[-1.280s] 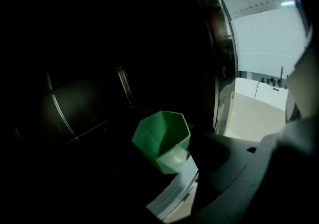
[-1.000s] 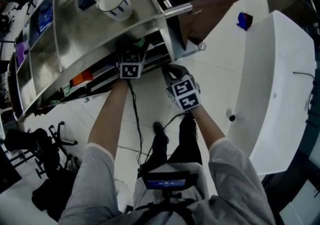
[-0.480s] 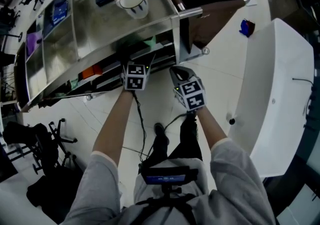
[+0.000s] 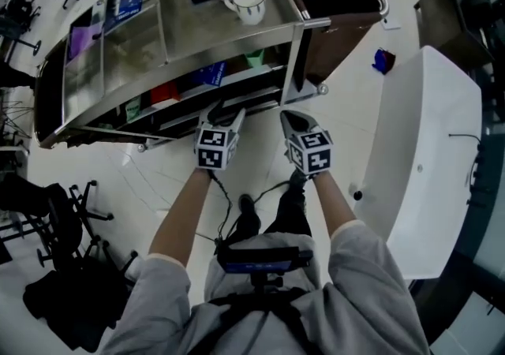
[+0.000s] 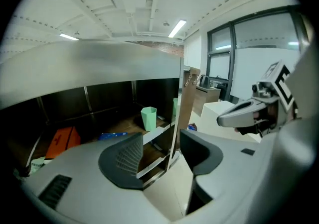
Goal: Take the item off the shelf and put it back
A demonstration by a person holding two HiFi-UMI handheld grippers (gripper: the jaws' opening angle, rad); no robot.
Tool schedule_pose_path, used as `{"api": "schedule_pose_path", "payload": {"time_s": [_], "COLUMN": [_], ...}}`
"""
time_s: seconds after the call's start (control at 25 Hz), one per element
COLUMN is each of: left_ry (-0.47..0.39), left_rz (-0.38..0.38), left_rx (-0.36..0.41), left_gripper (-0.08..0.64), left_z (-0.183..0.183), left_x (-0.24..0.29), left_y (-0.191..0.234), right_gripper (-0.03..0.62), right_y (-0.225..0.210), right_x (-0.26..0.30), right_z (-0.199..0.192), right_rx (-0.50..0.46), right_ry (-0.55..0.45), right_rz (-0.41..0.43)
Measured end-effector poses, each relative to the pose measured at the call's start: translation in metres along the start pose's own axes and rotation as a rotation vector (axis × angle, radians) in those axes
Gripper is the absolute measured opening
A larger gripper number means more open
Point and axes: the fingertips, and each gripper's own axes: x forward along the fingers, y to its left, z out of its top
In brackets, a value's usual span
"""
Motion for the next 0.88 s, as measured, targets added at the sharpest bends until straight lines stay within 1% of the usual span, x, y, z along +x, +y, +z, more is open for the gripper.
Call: {"api": "schedule_pose_path", "payload": {"time_s": [0.12, 0.24, 0.32, 0.64, 0.88], "left_ry": [-0.018, -0.039, -0.051, -0.096, -0.098], "left_rz": [0.025, 0.083, 0.116, 0.208, 0.245], "left_rx": [-0.026, -0.077, -0.106, -0.196, -0.224], "left_gripper": [0.169, 0.055, 0.010, 0.006, 0.006], "left_z": [-0.006, -0.014, -0.021, -0.046, -0.070], "left_x": [-0.039, -0.075, -0.098, -0.186, -0.231], "left_y": [0.008, 0.024, 0.035, 0.074, 0.092], "right_gripper": [0.009, 0.009, 0.009, 0.009, 0.009], "right_y": [0.013, 0.022, 0.028, 0.051, 0.071], "right_x": [-0.018, -0.034, -0.045, -0.078, -0.090], "right_z": [-0.004, -0.007, -0.007, -0.008, -0.017], "right_rx": [0.034, 0.046, 0.045, 0.030, 0.027], "right_ry": [-0.014, -0.022, -0.030, -0.072, -0.082], "right_rz": [0.001, -0.008, -0.015, -0.048, -0.065]}}
